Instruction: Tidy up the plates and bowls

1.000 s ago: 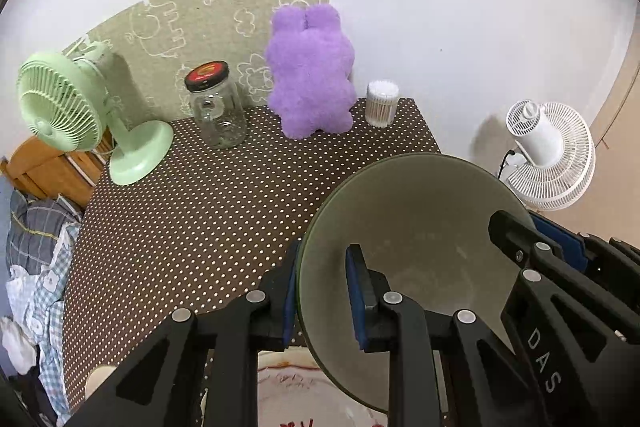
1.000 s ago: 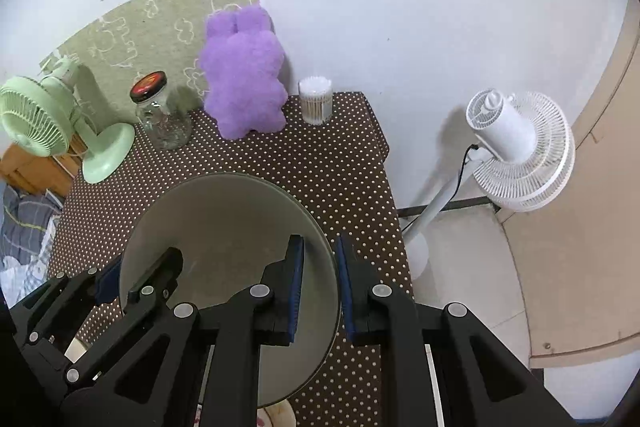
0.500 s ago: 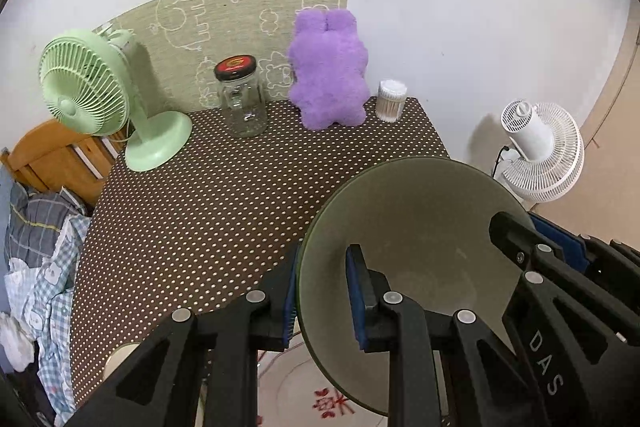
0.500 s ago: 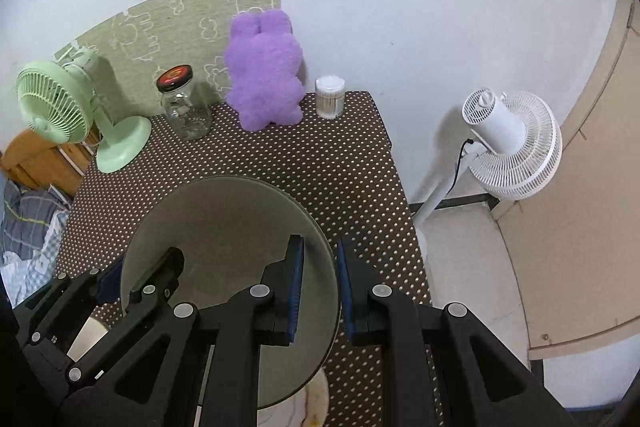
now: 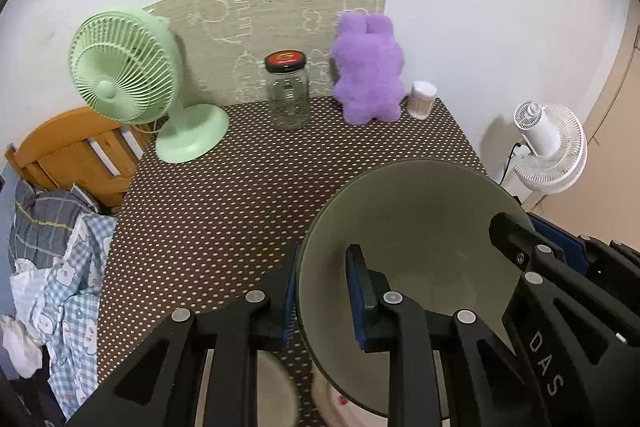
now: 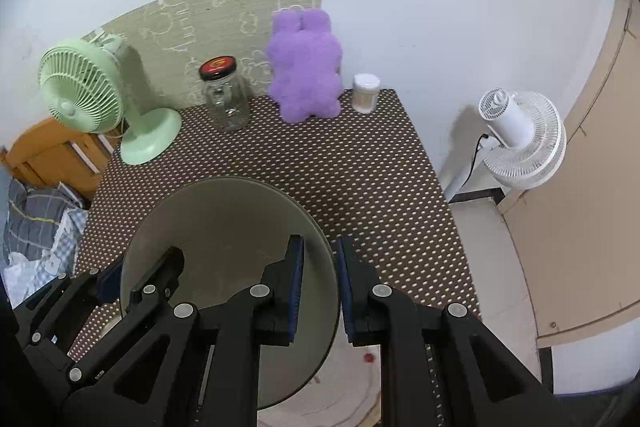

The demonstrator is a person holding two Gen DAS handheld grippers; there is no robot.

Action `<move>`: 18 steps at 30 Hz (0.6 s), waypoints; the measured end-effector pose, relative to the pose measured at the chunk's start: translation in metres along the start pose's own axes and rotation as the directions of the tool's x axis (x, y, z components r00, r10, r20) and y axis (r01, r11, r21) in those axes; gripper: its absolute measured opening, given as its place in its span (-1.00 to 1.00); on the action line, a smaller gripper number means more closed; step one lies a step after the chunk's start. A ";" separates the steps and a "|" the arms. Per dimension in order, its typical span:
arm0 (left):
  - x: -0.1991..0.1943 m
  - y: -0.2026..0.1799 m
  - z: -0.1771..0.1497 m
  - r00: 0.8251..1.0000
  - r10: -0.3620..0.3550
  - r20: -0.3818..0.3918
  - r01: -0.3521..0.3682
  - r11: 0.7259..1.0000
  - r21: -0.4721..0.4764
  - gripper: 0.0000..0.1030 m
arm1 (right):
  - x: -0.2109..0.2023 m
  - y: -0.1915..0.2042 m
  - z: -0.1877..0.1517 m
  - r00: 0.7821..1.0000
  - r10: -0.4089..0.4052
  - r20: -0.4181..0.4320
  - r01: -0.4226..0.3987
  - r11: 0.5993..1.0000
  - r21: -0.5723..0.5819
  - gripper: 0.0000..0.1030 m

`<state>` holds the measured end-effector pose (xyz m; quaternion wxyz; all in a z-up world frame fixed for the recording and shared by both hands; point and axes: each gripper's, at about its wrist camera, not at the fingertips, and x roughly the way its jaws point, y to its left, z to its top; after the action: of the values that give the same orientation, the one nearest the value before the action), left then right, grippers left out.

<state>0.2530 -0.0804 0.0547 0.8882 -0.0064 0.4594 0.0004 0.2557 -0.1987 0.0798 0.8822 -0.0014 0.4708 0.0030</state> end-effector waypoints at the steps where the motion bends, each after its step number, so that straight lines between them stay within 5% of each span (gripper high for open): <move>1: -0.001 0.006 -0.001 1.000 0.000 0.000 0.000 1.000 -0.001 -0.61 | -0.001 0.005 -0.001 1.000 0.000 0.001 0.000 1.000 -0.001 -0.60; 18: -0.001 0.084 -0.030 1.000 0.015 -0.025 -0.015 1.000 -0.002 -0.61 | 0.000 0.090 -0.029 0.999 0.023 -0.023 -0.023 1.000 0.007 -0.60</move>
<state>0.2276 0.0037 0.0373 0.8824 -0.0041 0.4705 0.0076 0.2313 -0.1092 0.0634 0.8766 0.0067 0.4811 0.0116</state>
